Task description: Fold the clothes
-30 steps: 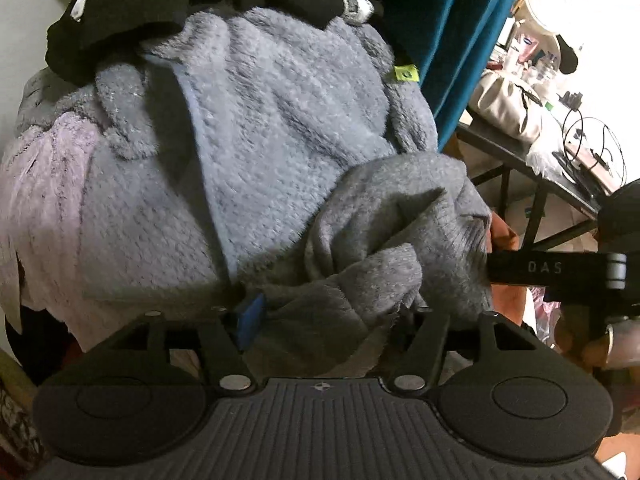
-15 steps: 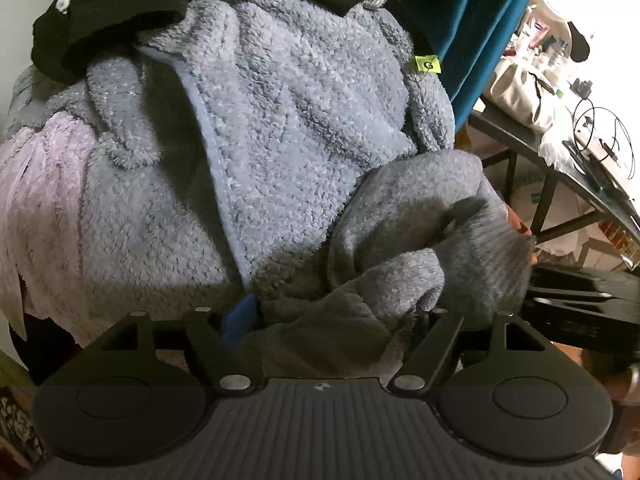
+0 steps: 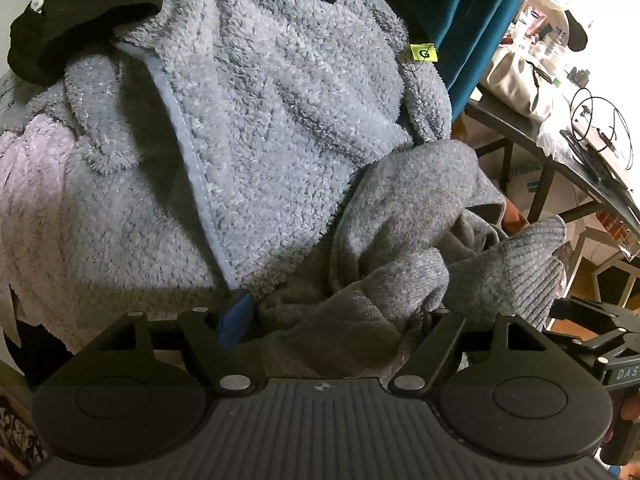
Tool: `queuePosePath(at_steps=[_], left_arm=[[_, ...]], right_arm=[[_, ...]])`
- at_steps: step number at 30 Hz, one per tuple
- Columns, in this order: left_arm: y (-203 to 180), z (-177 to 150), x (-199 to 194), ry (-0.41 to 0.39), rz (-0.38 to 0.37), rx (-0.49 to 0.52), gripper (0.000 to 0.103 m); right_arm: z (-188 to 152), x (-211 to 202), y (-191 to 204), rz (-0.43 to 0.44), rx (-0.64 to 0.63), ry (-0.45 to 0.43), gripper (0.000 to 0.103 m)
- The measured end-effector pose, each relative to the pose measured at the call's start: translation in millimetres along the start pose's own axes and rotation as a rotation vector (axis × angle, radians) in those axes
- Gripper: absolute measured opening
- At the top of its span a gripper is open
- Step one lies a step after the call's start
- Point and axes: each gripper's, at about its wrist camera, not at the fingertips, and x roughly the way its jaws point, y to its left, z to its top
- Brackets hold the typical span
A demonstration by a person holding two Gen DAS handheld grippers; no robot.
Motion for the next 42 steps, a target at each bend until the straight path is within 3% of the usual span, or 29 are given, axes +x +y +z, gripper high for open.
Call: queuePosePath(at_steps=[5, 8, 9, 10, 11, 12, 14, 16, 17, 18, 19, 22, 33, 38, 42], left_arm=[[2.2, -0.1, 2.9, 0.006, -0.003, -0.002, 0.08], [2.8, 0.8, 4.5, 0.011, -0.006, -0.006, 0.08], [3.1, 1.3, 5.1, 0.013, -0.008, -0.008, 0.08], [3.4, 1.7, 5.7, 0.016, -0.009, -0.011, 0.08], [3.8, 2.2, 6.3, 0.019, -0.01, -0.013, 0.081], [4.1, 2.7, 7.0, 0.022, -0.01, -0.014, 0.081], [4.4, 4.1, 8.1, 0.027, -0.012, -0.015, 0.082], [4.8, 5.9, 9.0, 0.034, -0.014, -0.019, 0.083], [5.3, 7.0, 9.4, 0.037, -0.016, -0.023, 0.083], [6.3, 8.1, 10.1, 0.037, -0.019, -0.029, 0.083], [7.4, 9.3, 10.9, 0.036, -0.022, -0.036, 0.083], [10.6, 13.5, 14.6, 0.047, -0.032, -0.062, 0.083], [22.6, 12.7, 15.7, 0.057, -0.087, -0.089, 0.084], [24.6, 13.1, 19.3, 0.065, -0.096, -0.107, 0.086], [23.9, 15.1, 22.3, 0.077, -0.095, -0.104, 0.087]], right_arm=[[-8.8, -9.2, -20.5, -0.026, 0.114, -0.022, 0.102], [-18.3, -2.3, -27.2, -0.037, 0.123, 0.012, 0.101], [-22.4, 2.6, -27.5, -0.024, 0.122, 0.031, 0.097], [-25.6, 7.9, -26.5, -0.002, 0.112, 0.052, 0.092], [-28.1, 12.8, -24.8, 0.02, 0.097, 0.07, 0.075], [-27.7, 15.0, -23.2, 0.033, 0.095, 0.07, 0.052], [-23.3, 15.9, -19.9, 0.049, 0.109, 0.044, 0.032], [-17.7, 11.4, -14.9, 0.093, 0.116, -0.007, 0.037], [-13.2, 3.1, -6.1, 0.118, 0.072, -0.061, 0.056], [-8.6, -5.3, 5.4, 0.123, 0.0, -0.115, 0.089], [-5.4, -8.8, 14.2, 0.129, -0.061, -0.136, 0.103], [-0.1, -8.7, 30.0, 0.141, -0.176, -0.134, 0.102], [-12.5, 6.3, -5.9, 0.093, 0.109, -0.056, 0.102], [-14.3, 5.4, -17.3, 0.185, 0.192, -0.077, 0.102], [-8.4, 14.2, 7.2, 0.231, 0.11, -0.065, 0.102]])
